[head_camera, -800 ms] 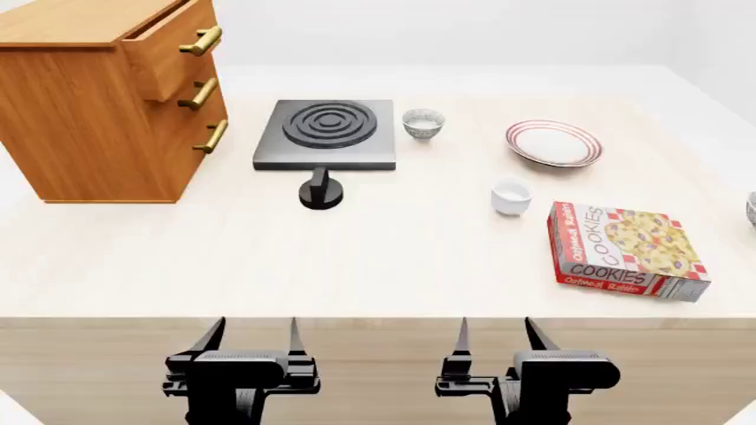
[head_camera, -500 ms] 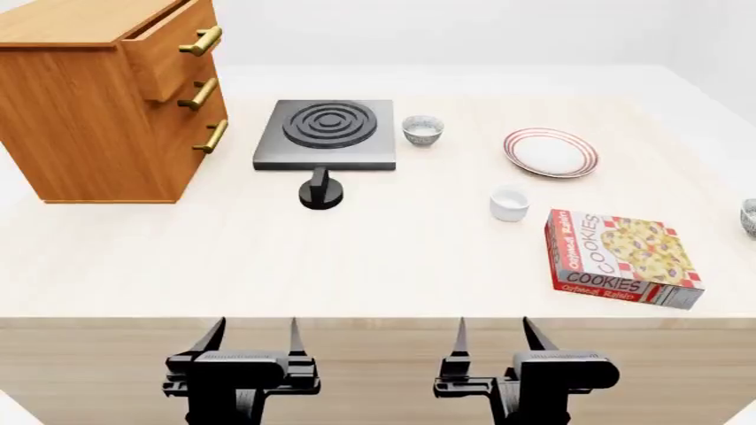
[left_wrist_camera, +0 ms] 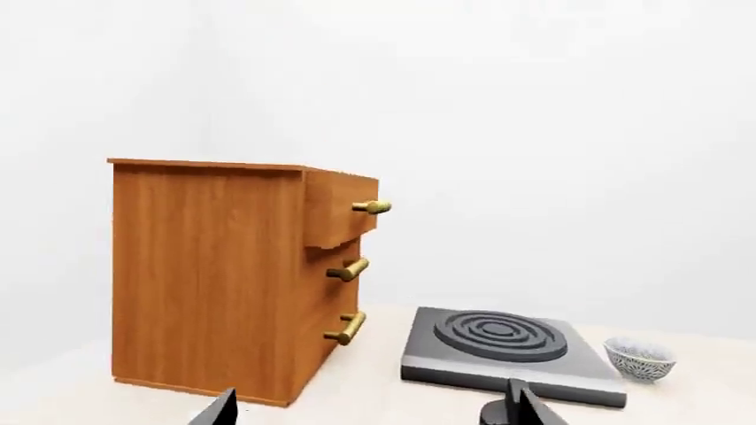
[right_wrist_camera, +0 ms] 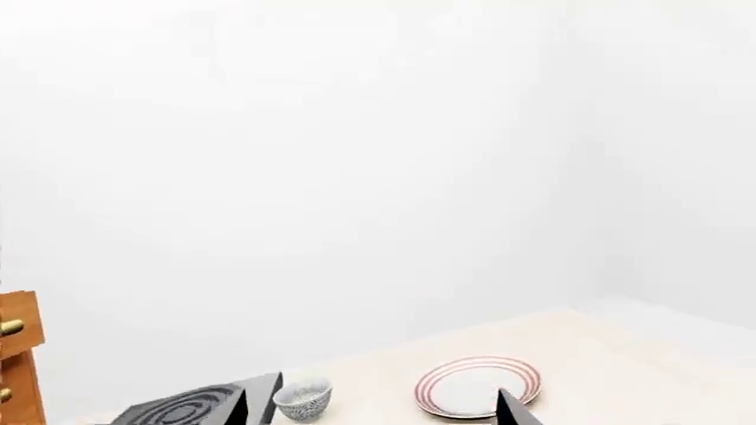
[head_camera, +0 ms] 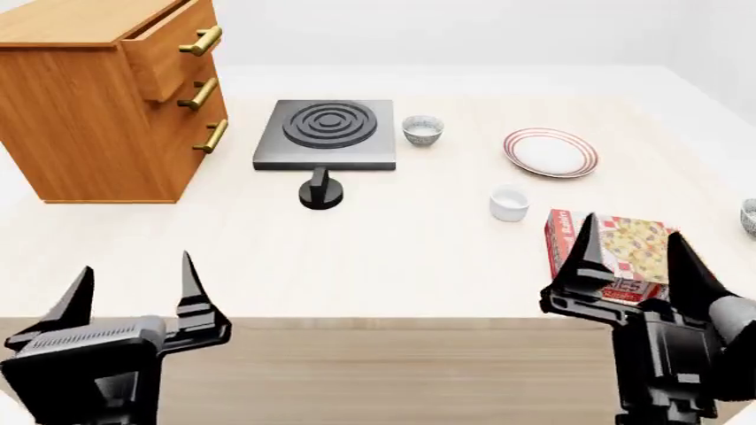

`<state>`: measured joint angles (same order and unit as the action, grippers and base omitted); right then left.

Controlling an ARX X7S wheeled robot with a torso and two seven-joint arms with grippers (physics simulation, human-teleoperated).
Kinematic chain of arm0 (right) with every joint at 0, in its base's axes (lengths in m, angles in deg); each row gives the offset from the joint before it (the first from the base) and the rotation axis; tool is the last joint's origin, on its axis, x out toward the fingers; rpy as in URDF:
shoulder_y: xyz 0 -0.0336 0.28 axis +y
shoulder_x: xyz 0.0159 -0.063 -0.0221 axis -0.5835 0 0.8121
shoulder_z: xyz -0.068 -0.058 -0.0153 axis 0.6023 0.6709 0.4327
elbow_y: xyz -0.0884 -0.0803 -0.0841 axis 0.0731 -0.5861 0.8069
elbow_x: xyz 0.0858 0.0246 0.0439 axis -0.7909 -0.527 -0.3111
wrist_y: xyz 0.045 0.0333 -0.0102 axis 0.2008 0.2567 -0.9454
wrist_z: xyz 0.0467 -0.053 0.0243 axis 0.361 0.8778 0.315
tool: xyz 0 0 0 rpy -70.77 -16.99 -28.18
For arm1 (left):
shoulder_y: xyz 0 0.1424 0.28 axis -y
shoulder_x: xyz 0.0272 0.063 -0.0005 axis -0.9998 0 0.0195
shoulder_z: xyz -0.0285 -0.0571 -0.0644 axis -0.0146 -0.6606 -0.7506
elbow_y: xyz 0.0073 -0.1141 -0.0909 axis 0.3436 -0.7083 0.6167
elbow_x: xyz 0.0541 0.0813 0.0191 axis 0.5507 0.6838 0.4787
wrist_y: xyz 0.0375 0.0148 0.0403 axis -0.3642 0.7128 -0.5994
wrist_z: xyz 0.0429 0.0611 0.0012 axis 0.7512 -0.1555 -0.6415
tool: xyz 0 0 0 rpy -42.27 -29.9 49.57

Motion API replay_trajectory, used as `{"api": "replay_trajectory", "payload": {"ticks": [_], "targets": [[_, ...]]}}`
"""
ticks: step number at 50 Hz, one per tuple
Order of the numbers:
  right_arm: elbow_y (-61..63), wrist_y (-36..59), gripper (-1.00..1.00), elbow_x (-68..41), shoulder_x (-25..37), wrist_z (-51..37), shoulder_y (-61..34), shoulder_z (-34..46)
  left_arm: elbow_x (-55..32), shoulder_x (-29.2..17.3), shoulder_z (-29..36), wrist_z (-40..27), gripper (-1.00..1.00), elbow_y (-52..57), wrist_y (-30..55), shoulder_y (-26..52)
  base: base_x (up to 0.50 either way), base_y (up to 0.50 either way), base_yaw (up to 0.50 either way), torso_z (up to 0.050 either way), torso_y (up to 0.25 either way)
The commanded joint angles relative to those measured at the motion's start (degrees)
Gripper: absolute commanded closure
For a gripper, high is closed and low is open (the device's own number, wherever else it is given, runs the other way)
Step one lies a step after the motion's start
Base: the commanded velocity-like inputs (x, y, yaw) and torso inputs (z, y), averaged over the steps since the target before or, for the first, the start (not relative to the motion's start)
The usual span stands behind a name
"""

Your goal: Pick the akita bowl next to the cookies box and place it on the plate.

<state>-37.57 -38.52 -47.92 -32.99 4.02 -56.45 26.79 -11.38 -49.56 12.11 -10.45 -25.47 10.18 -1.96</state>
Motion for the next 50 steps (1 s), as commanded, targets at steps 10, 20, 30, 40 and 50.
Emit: {"api": "replay_trajectory", "payload": {"ticks": [10, 20, 30, 40, 50], "targets": [[17.4, 7.6, -1.0, -12.8, 5.4, -5.6, -1.8, -13.1, -4.3, -3.7, -9.1, -4.4, -1.0, 18.8, 4.6, -2.9, 0.0, 0.0, 0.0, 0.0, 0.0], [16.9, 6.9, -1.0, -14.4, 5.4, -5.5, -1.4, -13.3, -4.7, -4.2, -9.0, -4.7, -1.0, 19.9, 4.7, -3.4, 0.0, 0.0, 0.0, 0.0, 0.0], [16.3, 6.7, -1.0, -14.8, 5.8, -5.7, -1.5, -12.9, -4.8, -4.5, -8.8, -5.1, -1.0, 19.6, 4.5, -3.6, 0.0, -0.47, 0.0, 0.0, 0.0], [15.7, 6.1, -1.0, -15.1, 5.9, -5.6, -1.1, -12.5, -4.9, -4.9, -8.5, -5.3, -1.0, 19.6, 4.2, -3.8, 0.0, -0.5, 0.0, 0.0, 0.0], [15.6, 5.7, -1.0, -15.3, 6.2, -5.7, -0.9, -12.2, -5.2, -5.2, -8.4, -5.6, -1.0, 19.6, 4.1, -4.0, 0.0, -0.5, 0.0, 0.0, 0.0]]}}
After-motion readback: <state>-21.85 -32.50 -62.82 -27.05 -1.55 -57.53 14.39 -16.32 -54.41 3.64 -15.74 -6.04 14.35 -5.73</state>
